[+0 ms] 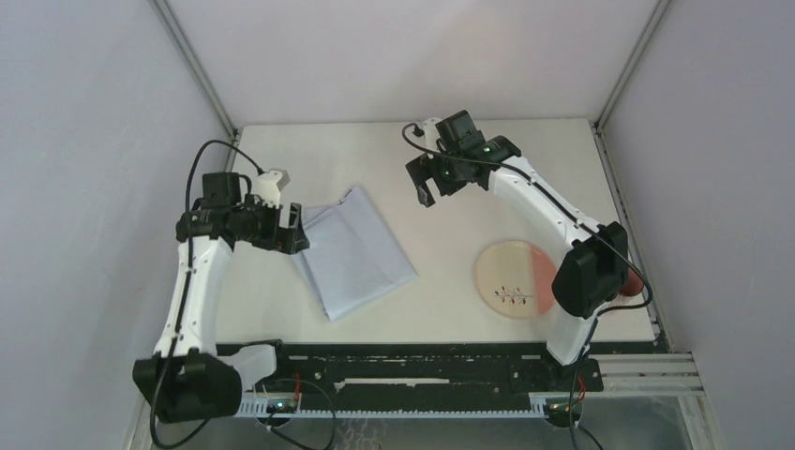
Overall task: Set the dinner table for one person
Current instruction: Place the napkin at the center of the board, then pick up the napkin from the center of the board.
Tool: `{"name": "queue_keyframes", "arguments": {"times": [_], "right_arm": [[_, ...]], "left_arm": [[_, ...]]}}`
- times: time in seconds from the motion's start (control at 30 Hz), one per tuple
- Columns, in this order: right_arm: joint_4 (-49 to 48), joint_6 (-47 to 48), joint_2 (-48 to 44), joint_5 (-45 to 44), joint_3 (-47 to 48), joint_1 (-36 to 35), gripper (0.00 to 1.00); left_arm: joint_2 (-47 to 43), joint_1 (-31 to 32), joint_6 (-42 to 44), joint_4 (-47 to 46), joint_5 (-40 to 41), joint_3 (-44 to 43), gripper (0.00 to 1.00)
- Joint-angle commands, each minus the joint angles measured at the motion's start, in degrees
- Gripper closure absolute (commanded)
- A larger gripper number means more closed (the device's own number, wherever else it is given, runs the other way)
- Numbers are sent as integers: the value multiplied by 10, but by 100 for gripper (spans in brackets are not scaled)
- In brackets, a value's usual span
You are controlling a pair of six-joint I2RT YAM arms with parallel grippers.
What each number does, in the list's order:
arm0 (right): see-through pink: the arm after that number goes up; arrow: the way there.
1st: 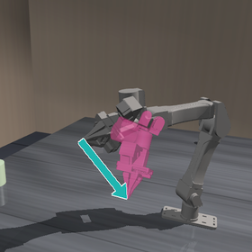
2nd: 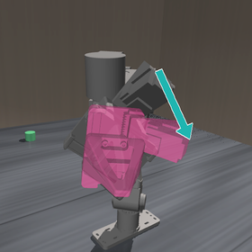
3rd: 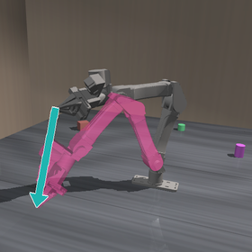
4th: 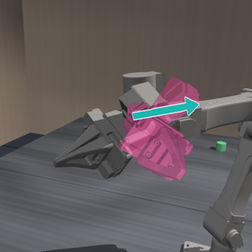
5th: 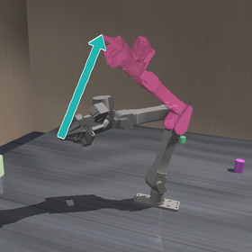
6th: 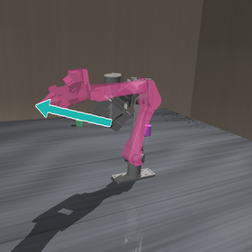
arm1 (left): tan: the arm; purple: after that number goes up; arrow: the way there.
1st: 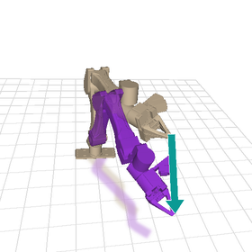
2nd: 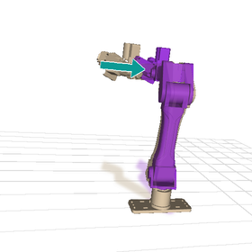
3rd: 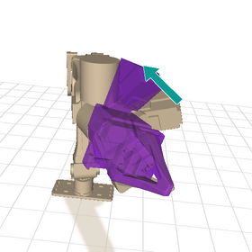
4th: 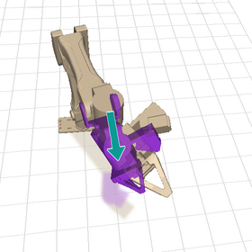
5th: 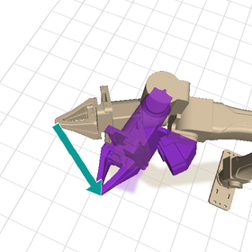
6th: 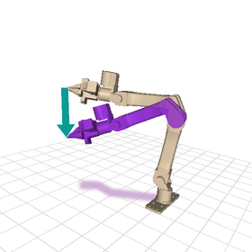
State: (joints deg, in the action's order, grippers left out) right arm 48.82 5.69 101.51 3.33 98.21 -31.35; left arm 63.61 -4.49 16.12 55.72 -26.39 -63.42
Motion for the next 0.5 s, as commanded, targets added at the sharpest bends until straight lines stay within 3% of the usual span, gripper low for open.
{"name": "queue_keyframes", "arguments": {"times": [0.0, 0.1, 0.33, 0.47], "right_arm": [[-17, -17, 47, 97, 31, 0, 1], [-5, -26, 96, 130, 65, -14, 2], [-61, 0, 137, -104, 66, -138, 4], [-105, 16, 124, -169, 39, -180, 4]], "left_arm": [[66, -47, -10, -10, -9, 21, 6], [82, -70, -13, -13, -27, 17, 6], [96, -138, -46, -45, -31, 15, 6], [128, -158, -56, -57, -59, 33, 6]]}}
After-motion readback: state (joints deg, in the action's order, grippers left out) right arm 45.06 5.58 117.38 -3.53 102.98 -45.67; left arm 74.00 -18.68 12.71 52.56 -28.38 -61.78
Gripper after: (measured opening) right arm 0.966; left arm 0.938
